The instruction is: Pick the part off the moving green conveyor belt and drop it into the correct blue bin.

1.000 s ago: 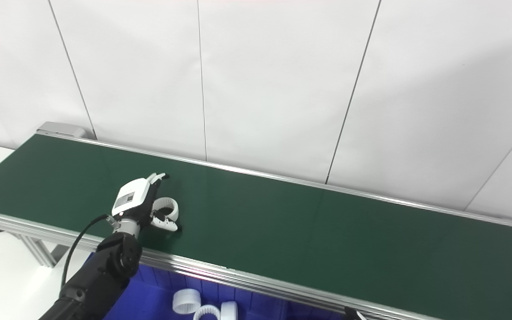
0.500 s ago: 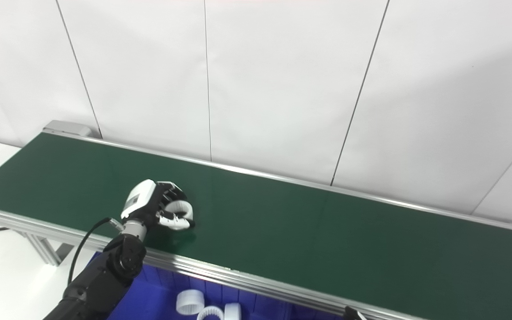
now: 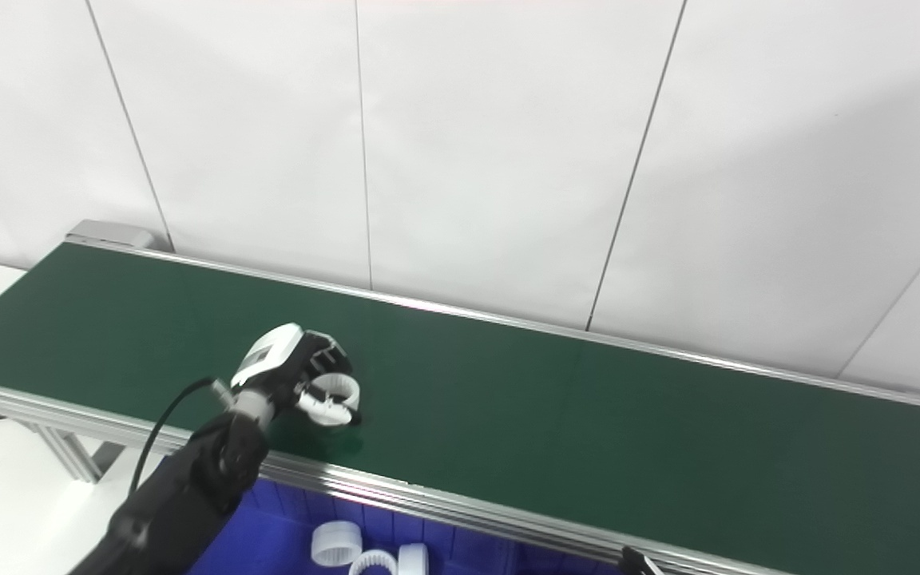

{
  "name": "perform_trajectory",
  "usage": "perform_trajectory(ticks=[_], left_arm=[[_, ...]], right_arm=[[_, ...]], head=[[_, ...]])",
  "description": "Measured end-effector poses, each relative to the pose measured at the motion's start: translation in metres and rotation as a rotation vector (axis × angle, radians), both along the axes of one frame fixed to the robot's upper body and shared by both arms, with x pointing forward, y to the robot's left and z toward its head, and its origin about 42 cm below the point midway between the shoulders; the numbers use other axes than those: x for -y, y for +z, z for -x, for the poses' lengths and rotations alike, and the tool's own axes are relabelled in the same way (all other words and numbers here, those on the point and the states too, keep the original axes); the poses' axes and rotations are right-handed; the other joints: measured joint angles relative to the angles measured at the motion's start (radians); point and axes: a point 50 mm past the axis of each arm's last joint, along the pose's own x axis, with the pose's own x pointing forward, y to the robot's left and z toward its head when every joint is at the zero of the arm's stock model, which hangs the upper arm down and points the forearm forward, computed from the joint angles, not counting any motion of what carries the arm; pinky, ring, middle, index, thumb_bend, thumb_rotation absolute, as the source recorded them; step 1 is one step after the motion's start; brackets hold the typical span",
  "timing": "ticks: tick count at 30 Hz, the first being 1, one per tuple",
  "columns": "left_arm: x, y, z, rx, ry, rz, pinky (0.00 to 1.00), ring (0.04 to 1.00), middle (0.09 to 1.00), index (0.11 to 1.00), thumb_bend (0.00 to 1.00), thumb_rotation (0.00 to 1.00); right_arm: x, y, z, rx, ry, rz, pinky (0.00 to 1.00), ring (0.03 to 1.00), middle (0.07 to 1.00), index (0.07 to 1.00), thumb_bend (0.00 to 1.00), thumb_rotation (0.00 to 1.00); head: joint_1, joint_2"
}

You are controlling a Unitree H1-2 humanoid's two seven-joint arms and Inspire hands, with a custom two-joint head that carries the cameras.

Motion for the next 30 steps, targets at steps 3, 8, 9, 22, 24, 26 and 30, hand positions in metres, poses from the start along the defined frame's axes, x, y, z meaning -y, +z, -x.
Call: perform_trajectory(ticks=[3, 8, 9, 22, 24, 26, 30], left_arm=[[0.006, 0.015, 0.018, 0.11, -0.012, 0.069, 0.21, 0.335, 0.438, 0.532, 0.48, 0.0], [0.015, 0.04, 0.044, 0.293, -0.104, 0.155, 0.22, 0.336, 0.441, 0.531, 0.49, 0.0], [0.018, 0.037, 0.052, 0.295, -0.108, 0.175, 0.21, 0.334, 0.439, 0.529, 0.49, 0.0], [0.033, 0.006, 0.116, 0.244, -0.208, 0.246, 0.29, 0.366, 0.466, 0.537, 0.49, 0.0], [0.035, 0.003, 0.12, 0.23, -0.256, 0.24, 0.29, 0.367, 0.468, 0.537, 0.49, 0.0], [0.034, 0.003, 0.122, 0.219, -0.299, 0.226, 0.28, 0.361, 0.465, 0.537, 0.49, 0.0], [0.031, -0.001, 0.123, 0.157, -0.367, 0.189, 0.27, 0.355, 0.455, 0.535, 0.49, 0.0]], right_arm=[[-0.002, 0.006, -0.001, 0.024, 0.007, 0.003, 0.74, 0.824, 0.866, 0.89, 0.72, 0.15], [-0.008, 0.018, -0.002, 0.059, 0.011, -0.006, 0.74, 0.825, 0.868, 0.89, 0.73, 0.13], [-0.008, 0.02, 0.0, 0.057, 0.009, -0.003, 0.74, 0.823, 0.866, 0.889, 0.73, 0.15], [-0.021, 0.03, 0.005, 0.06, 0.007, 0.037, 0.78, 0.858, 0.896, 0.916, 0.71, 0.37], [-0.024, 0.029, 0.007, 0.055, 0.008, 0.035, 0.79, 0.867, 0.901, 0.921, 0.71, 0.4], [-0.025, 0.028, 0.009, 0.05, 0.008, 0.033, 0.79, 0.869, 0.905, 0.925, 0.72, 0.44], [-0.027, 0.028, 0.008, 0.049, 0.007, 0.033, 0.79, 0.865, 0.902, 0.925, 0.75, 0.48]], head=[[-0.026, 0.02], [-0.052, 0.041], [-0.07, 0.055], [-0.227, 0.19], [-0.248, 0.234], [-0.252, 0.236], [-0.297, 0.291]])
